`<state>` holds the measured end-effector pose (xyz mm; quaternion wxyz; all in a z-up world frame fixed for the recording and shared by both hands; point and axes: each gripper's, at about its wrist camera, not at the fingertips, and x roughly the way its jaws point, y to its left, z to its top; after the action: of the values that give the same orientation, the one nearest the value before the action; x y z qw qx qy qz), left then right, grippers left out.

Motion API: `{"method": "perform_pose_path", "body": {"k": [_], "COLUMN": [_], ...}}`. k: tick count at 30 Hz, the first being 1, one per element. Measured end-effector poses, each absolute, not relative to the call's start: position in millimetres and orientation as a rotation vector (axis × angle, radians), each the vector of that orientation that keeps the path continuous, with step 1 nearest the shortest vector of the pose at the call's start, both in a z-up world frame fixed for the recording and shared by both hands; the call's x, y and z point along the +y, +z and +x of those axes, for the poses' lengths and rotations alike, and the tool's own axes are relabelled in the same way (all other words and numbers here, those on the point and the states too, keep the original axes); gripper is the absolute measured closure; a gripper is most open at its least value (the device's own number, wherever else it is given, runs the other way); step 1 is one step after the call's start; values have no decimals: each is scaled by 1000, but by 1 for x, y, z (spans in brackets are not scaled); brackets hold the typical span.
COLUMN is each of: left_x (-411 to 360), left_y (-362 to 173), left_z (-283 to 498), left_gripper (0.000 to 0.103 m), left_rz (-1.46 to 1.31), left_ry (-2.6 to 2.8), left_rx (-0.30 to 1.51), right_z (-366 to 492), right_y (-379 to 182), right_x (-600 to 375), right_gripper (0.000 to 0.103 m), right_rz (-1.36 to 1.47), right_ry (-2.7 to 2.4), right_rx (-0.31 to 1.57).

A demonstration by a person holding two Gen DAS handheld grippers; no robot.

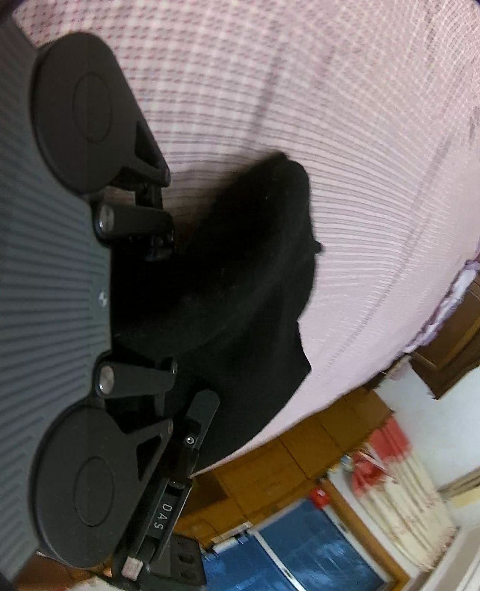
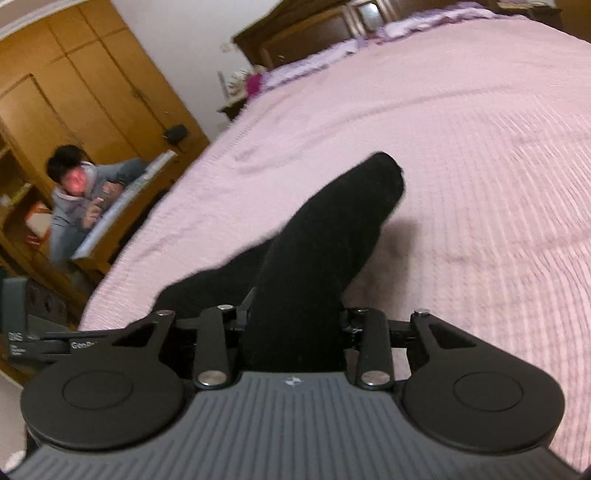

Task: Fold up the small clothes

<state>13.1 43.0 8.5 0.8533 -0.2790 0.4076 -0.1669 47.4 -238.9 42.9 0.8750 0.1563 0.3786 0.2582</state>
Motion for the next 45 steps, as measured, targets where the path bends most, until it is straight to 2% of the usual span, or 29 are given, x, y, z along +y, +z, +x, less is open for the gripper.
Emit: {"method": "perform_pose_path", "body": {"k": [4,8,15,18,23,25,27,34,45], "left_x": [35,32,28,25,20,16,8,-16,-19], "left_y": [-9,-12,2,6,13,14,14,0,0], "left_z": [11,3,-35,-52,-72,-87,-98,-120,-127], "left_gripper": [56,51,30,30,29,13,8,8,8], "left_rz": [-516,-495,-388,-367,-315,-292,-266,-116,-163], "left_ry": [-316,-298,-183,-149,-88,-58,-49,10,71], "left_rx": [880,879,842,834,812,794,780,804,803], "right_z": [36,25,-5,-23,-53,-64,-77,-98,-107], "right_y": [10,-4,4,6,4,1,-1,-8,-22], "right_x": [-240,-242,-241,-245,-244,-242,-242,-241,-235], "right_gripper": [61,44,16,10,4,3,1,0,0], "right_rz": [300,328,269,256,198,173,156,198,206], "right_ry": [460,421,342,326,335,336,326,332,287], "right_rx": [813,784,683,631,603,601,592,619,659]}}
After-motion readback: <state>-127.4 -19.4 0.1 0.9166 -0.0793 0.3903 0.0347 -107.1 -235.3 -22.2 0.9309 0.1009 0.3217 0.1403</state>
